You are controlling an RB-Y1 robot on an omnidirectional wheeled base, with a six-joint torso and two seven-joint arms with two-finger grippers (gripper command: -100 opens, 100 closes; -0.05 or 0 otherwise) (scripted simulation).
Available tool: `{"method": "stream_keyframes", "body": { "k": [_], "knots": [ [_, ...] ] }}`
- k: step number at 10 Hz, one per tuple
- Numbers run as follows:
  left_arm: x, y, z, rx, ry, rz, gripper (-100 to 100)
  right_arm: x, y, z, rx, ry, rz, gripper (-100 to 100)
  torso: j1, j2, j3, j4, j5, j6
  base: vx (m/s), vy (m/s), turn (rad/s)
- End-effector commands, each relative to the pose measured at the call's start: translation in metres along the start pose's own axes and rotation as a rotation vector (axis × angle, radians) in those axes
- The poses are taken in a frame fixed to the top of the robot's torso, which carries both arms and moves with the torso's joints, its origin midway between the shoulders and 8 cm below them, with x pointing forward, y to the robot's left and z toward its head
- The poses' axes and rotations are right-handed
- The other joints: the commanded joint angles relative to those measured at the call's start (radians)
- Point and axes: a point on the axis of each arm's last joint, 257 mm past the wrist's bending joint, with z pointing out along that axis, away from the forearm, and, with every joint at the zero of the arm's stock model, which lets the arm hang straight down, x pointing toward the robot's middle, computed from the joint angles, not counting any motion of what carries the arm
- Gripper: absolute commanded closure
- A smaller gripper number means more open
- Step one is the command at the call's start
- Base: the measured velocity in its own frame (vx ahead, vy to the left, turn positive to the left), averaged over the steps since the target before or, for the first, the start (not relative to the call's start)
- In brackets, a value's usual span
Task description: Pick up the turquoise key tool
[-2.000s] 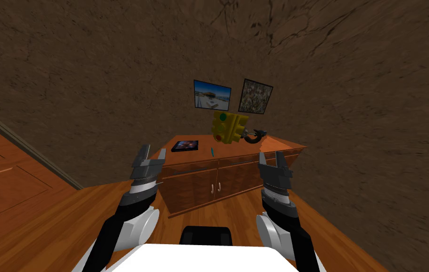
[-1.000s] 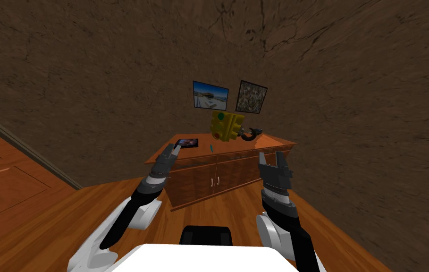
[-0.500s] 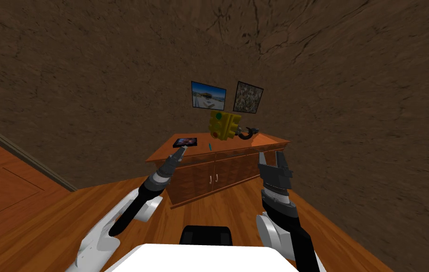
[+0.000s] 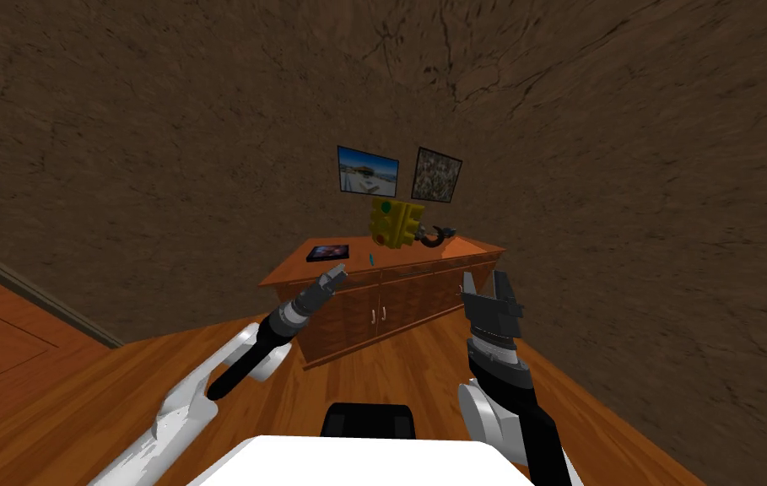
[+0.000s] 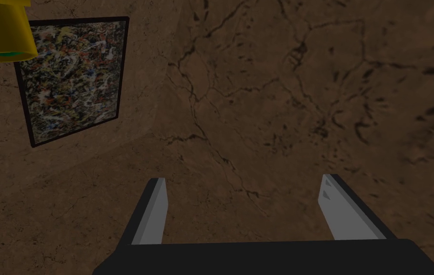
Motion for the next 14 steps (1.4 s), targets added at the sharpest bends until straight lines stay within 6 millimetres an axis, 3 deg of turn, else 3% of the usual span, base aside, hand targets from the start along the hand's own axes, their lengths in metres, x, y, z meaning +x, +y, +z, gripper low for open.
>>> {"method": "stream_keyframes", "body": {
  "k": [1,3,5,8,12,14],
  "knots": [
    [0.017,0.000,0.002,0.040,0.079,0.068,-100,0.000,0.000,0.000,0.000,0.000,0.000,0,0.000,0.000,0.000,0.000,0.000,0.000,-0.075,-0.034,-0.090],
    [0.033,0.001,0.001,0.078,0.166,0.139,-100,0.000,0.000,0.000,0.000,0.000,0.000,0,-0.001,0.000,0.000,0.000,0.000,0.000,-0.071,-0.041,-0.090],
    [0.037,0.003,-0.003,0.083,0.208,0.161,-100,0.000,0.000,0.000,0.000,0.000,0.000,0,-0.001,0.000,0.000,0.000,0.000,0.000,-0.049,-0.025,-0.026],
    [0.066,0.010,-0.011,0.158,0.360,0.298,-100,0.000,0.000,0.000,0.000,0.000,0.000,0,0.000,-0.001,-0.001,0.000,0.000,0.000,-0.057,-0.037,-0.114],
    [0.092,0.026,-0.032,0.238,0.545,0.457,-100,0.000,0.000,0.000,0.000,0.000,0.000,0,-0.002,-0.001,-0.001,0.000,-0.001,0.000,-0.058,-0.064,-0.105],
    [0.092,0.032,-0.040,0.244,0.594,0.487,-100,0.000,0.000,0.000,0.000,0.000,0.000,0,-0.002,-0.002,-0.001,0.000,0.000,0.000,-0.024,-0.033,-0.032]
  ]
}}
